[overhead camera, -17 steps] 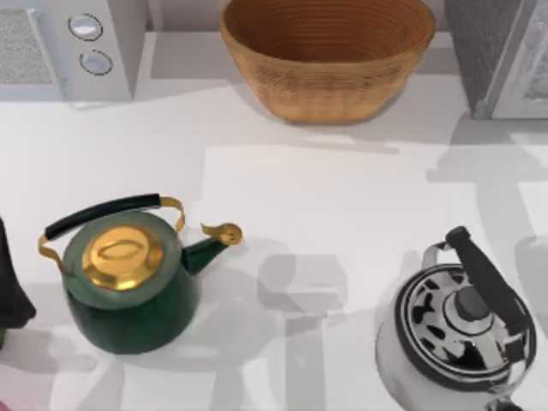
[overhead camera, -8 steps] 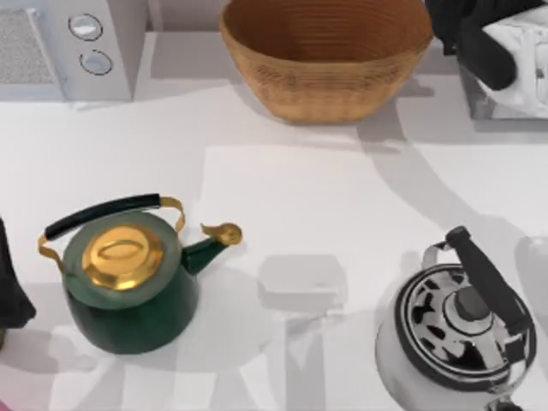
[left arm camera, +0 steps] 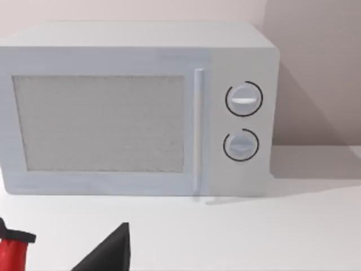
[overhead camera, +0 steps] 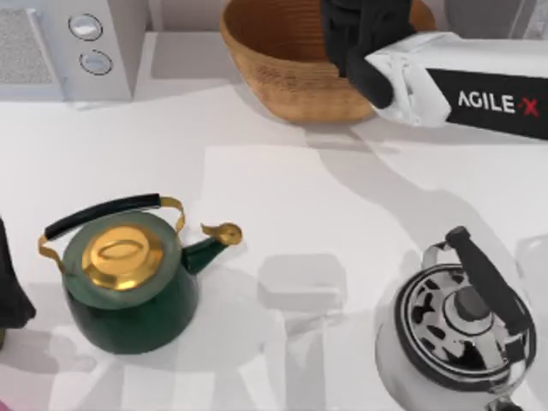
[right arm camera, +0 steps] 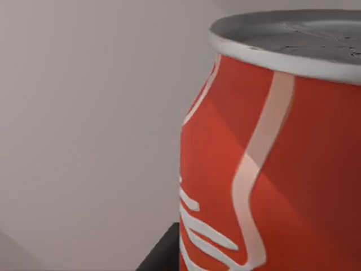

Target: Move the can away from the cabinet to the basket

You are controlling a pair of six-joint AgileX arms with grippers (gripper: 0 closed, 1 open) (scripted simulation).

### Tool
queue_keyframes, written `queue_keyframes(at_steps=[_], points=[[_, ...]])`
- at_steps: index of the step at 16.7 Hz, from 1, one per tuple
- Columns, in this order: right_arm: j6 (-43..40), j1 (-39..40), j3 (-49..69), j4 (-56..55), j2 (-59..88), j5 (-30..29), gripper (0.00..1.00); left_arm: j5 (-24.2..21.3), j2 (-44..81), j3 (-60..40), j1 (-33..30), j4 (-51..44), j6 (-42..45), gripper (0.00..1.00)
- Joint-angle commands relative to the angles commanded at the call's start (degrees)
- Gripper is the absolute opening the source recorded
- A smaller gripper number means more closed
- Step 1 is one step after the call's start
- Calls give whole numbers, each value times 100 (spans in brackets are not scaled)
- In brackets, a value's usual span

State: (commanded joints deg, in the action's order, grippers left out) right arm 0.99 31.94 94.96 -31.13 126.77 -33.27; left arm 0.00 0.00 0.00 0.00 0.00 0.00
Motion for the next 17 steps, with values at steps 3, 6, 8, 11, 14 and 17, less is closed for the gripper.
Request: queue_keyframes(at_steps=[3, 6, 8, 11, 14, 17], points=[[0, 2, 6, -2, 7, -2, 0, 0, 0, 0, 0, 0, 0, 100], [13, -28, -27, 14, 38, 19, 0, 0, 0, 0, 0, 0, 0, 100], [13, -49, 140, 34, 164, 48, 0, 0, 0, 0, 0, 0, 0, 100], [-1, -112, 488, 85, 422, 104, 0, 0, 0, 0, 0, 0, 0, 100], [-8, -136, 624, 103, 515, 130, 0, 0, 0, 0, 0, 0, 0, 100], [-8, -136, 624, 103, 515, 130, 8, 0, 0, 0, 0, 0, 0, 100]])
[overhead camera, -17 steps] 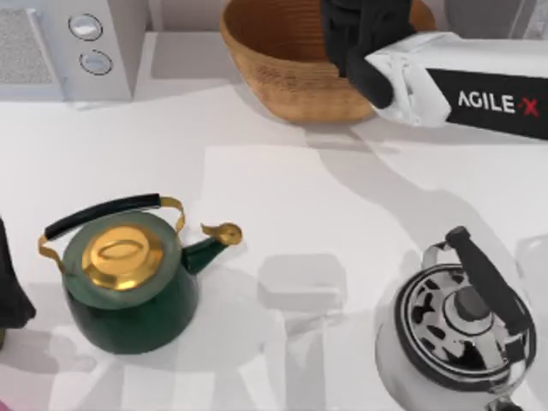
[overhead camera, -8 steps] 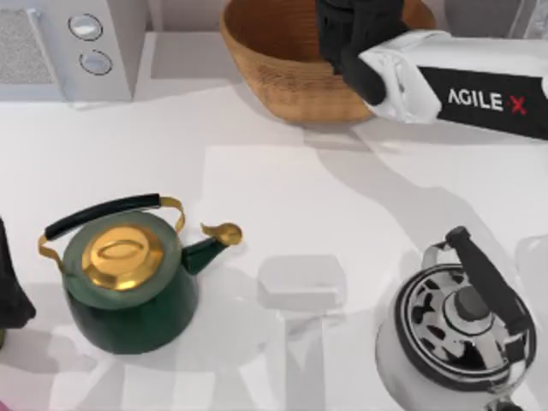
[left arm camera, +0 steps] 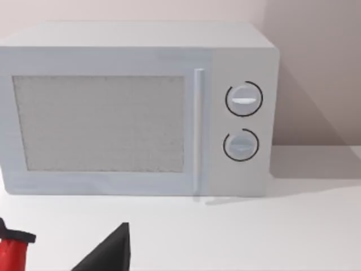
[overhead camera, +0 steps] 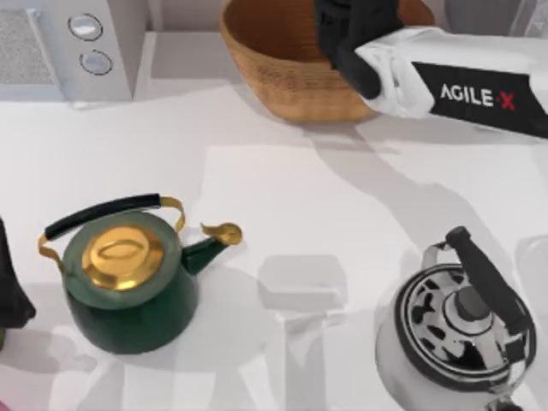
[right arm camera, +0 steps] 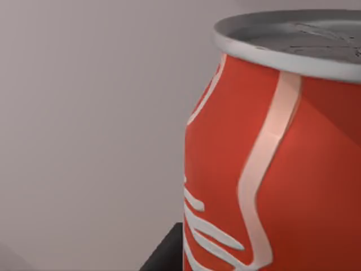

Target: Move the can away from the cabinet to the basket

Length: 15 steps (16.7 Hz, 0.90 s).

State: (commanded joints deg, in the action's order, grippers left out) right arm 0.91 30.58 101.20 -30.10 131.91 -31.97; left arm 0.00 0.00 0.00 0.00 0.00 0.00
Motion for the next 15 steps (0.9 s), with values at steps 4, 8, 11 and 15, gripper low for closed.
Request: queue_keyframes(at_steps=[4, 8, 11, 15], points=[[0, 0, 0, 0, 0, 0, 38, 0, 0, 0, 0, 0, 0, 100], [0, 0, 0, 0, 0, 0, 68, 0, 0, 0, 0, 0, 0, 100], [0, 0, 0, 0, 0, 0, 90, 0, 0, 0, 0, 0, 0, 100], [0, 0, 0, 0, 0, 0, 100, 0, 0, 0, 0, 0, 0, 100]])
